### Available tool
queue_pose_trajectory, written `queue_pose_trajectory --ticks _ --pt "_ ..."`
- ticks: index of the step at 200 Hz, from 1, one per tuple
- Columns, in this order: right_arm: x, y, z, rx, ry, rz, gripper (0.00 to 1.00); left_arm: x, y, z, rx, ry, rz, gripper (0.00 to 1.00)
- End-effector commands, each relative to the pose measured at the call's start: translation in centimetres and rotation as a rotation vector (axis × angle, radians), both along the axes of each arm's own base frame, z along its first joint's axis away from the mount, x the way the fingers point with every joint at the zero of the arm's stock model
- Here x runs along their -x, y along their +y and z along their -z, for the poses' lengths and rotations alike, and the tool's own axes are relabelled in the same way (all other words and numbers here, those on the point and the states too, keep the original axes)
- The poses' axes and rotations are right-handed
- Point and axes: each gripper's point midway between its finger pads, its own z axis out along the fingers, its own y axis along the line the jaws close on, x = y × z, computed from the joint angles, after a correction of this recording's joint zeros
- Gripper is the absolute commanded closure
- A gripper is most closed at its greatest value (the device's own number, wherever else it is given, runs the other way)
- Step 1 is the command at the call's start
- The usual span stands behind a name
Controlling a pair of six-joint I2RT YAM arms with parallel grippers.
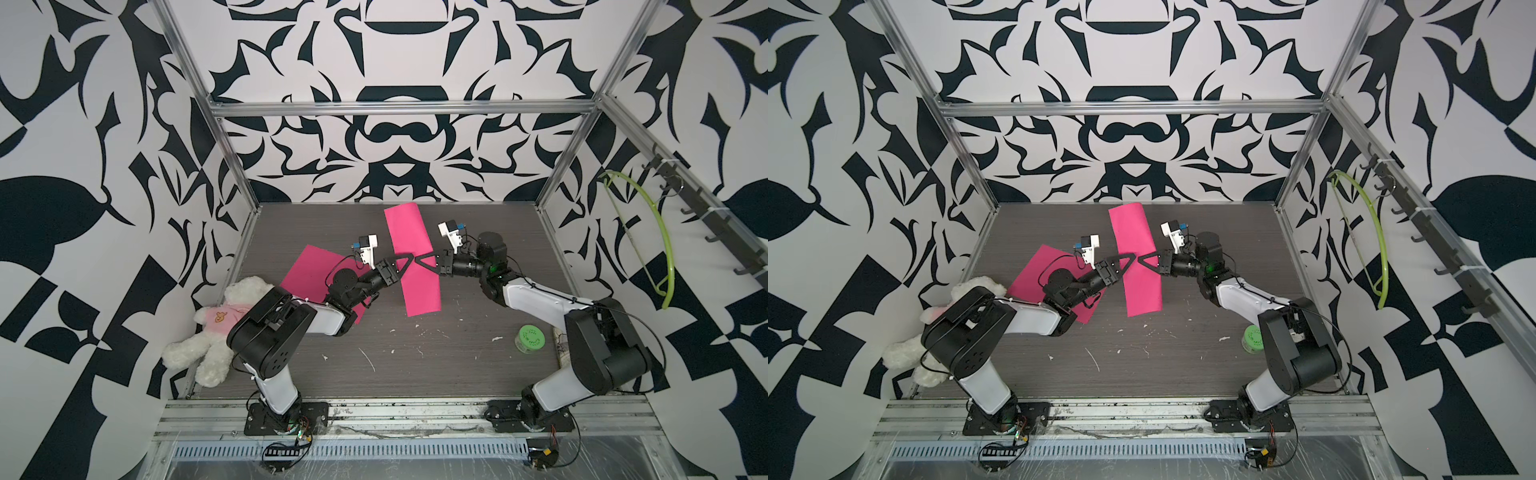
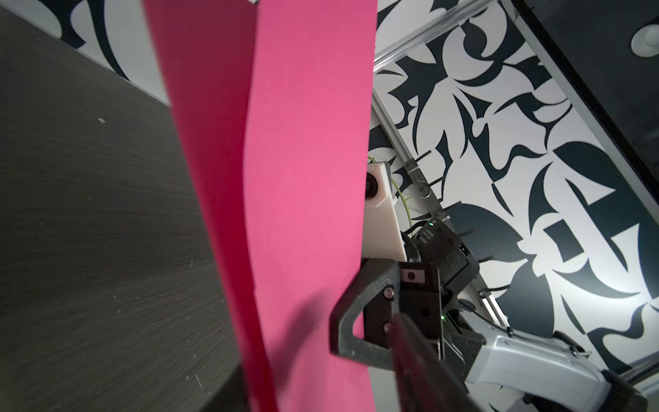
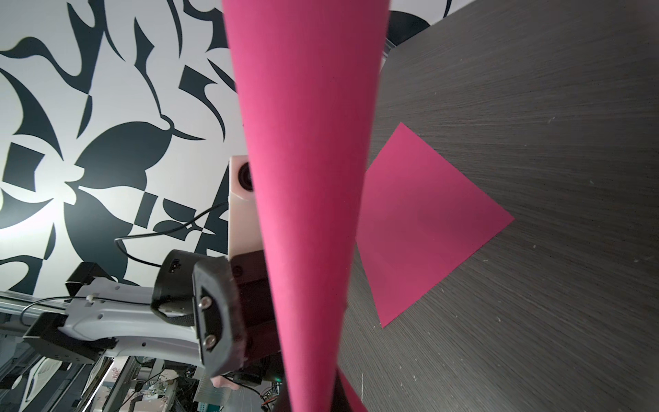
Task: Fold the rectangular paper in half along the long edge
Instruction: Fold the paper at the center of the board.
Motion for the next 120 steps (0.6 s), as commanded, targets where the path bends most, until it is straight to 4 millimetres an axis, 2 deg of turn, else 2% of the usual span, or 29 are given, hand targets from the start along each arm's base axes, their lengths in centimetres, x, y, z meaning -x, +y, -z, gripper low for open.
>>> queue_pose_trajectory --ticks 1,21,40,59,63,80,120 --pt "0.5 -0.2 -4.1 -0.085 -0.112 -0.016 1.0 0.1 0.5 0.7 -0.01 -0.002 -0.013 0.2" --pt "0.4 -0.1 -4.6 -0.108 -0.11 -0.019 1.0 0.1 0.6 0.6 -0.01 -0.004 -0.014 0.05" --pt "0.4 0.0 -4.7 -0.12 -0.105 -0.026 1.0 0.1 0.5 -0.3 -0.001 -0.028 -0.009 0.04" --pt "0.3 0.0 -4.7 -0.123 -0.102 -0.028 1.0 -0.1 0.5 -1.1 0.012 -0.046 -0.006 0.14" --pt "0.4 0.0 -4.7 -0.123 -0.102 -0.029 1.0 -0.1 0.4 -1.3 0.014 -0.049 -0.001 0.2" --pt "0.4 0.0 -4.8 -0.124 -0.103 -0.028 1.0 -0.1 0.2 -2.0 0.021 -0.065 0.016 0.33" --pt "0.5 0.0 -4.9 -0.126 -0.101 -0.032 1.0 0.0 0.0 -2.9 0.033 -0.086 0.034 0.55"
